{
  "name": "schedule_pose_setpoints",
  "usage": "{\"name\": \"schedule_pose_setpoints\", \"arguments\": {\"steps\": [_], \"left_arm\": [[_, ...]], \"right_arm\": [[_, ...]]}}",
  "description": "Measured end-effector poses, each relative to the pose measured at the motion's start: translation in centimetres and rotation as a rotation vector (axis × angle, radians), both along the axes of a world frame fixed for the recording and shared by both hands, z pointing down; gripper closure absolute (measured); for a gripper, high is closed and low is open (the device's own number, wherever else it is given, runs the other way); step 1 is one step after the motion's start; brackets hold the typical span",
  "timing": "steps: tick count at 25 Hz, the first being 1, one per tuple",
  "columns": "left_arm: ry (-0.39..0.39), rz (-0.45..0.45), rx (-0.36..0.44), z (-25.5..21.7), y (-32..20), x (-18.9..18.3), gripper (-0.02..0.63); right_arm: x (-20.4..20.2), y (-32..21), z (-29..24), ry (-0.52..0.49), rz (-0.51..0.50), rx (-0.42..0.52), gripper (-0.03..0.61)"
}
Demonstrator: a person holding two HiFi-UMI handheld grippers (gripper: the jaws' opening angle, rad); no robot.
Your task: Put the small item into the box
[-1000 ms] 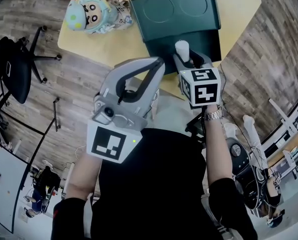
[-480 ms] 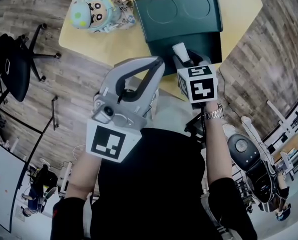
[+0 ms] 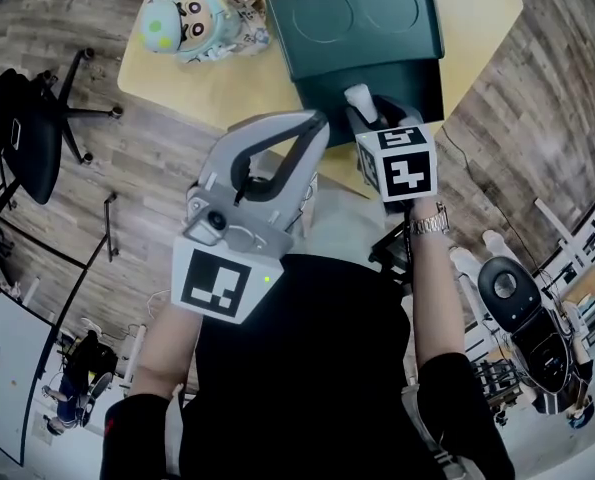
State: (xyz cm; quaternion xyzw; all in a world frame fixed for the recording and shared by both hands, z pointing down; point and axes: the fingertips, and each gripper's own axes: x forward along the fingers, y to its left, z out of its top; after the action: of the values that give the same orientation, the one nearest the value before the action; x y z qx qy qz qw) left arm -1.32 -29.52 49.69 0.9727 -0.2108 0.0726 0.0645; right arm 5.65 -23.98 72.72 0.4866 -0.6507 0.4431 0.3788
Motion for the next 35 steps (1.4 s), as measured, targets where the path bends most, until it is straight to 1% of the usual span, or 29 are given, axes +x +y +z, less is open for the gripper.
{"name": "schedule_pose_setpoints", "arguments": {"steps": [7, 12, 14, 16, 18, 20, 23, 26, 30, 35], "left_arm": [[-0.002, 0.004, 0.011, -0.2, 0.6, 0.0, 0.612], [-0.001, -0.004, 0.021, -0.5, 0.8, 0.0, 0.612], [0.005, -0.006, 0.024, -0.9, 1.0, -0.2, 0.612], [0.012, -0.006, 0.027, -1.4, 1.7, -1.1, 0.612], [0.023, -0.004, 0.038, -1.9, 2.5, -2.5, 0.612], [0.035, -0.001, 0.051, -2.4, 3.0, -3.0, 0.612], [0.043, 0.005, 0.059, -3.0, 3.6, -2.9, 0.612], [0.045, 0.013, 0.071, -3.6, 3.5, -1.9, 0.612], [0.048, 0.020, 0.077, -4.8, 3.4, -0.4, 0.612], [0.049, 0.026, 0.100, -6.1, 4.3, -0.7, 0.612]], "right_arm": [[0.1, 0.4, -0.2, -0.018, 0.022, 0.020, 0.396], [0.3, 0.7, -1.0, -0.006, 0.007, 0.045, 0.399], [0.3, 0.9, -1.6, -0.007, 0.011, 0.059, 0.417], [-0.4, 1.3, -2.5, -0.014, 0.024, 0.075, 0.422], [-1.4, 1.7, -3.6, -0.010, 0.046, 0.102, 0.447], [-1.6, 1.9, -4.6, 0.005, 0.063, 0.137, 0.478], [-0.9, 2.0, -6.0, 0.025, 0.085, 0.179, 0.533], [0.4, 2.0, -7.3, 0.031, 0.113, 0.202, 0.568], [1.9, 2.2, -9.2, 0.006, 0.125, 0.223, 0.574], [2.1, 2.8, -12.6, 0.007, 0.135, 0.283, 0.574]]}}
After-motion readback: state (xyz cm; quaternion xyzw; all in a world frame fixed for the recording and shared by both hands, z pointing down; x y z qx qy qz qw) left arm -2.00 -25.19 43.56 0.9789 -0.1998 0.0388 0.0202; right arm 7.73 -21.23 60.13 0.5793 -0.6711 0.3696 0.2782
